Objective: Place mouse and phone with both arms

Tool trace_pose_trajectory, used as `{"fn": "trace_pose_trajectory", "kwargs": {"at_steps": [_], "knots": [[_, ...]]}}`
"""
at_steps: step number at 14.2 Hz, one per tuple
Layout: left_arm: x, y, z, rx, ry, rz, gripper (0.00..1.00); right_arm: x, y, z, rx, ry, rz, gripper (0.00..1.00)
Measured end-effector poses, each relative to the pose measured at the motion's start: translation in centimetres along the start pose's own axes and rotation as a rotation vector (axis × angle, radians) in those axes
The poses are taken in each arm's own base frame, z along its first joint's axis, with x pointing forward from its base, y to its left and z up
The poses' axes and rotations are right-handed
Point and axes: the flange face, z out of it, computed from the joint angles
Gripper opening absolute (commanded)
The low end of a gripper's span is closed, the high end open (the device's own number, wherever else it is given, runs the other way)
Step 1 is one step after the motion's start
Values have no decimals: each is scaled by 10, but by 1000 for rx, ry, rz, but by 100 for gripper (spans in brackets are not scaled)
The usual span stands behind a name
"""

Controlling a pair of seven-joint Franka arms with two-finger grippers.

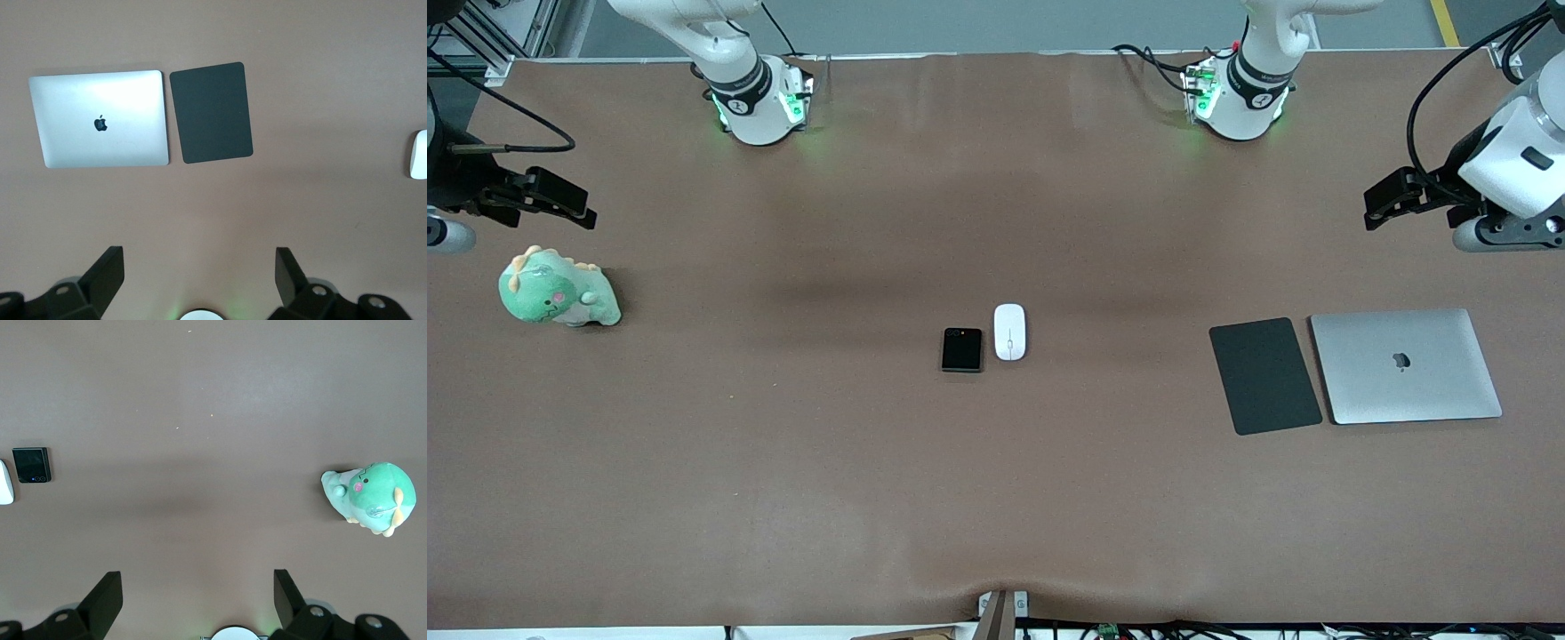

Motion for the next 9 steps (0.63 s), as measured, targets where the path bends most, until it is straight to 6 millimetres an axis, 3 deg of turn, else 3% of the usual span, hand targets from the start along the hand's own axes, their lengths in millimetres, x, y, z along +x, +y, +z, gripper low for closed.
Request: {"fn": "trace_pose_trajectory", "kwargs": {"at_steps": [5, 9], "knots": [[20, 22, 30, -13, -31, 12, 100, 0, 0, 0, 0, 0, 0, 100], [44, 65, 70, -19, -33, 54, 100, 0, 0, 0, 0, 1, 0, 100]]}}
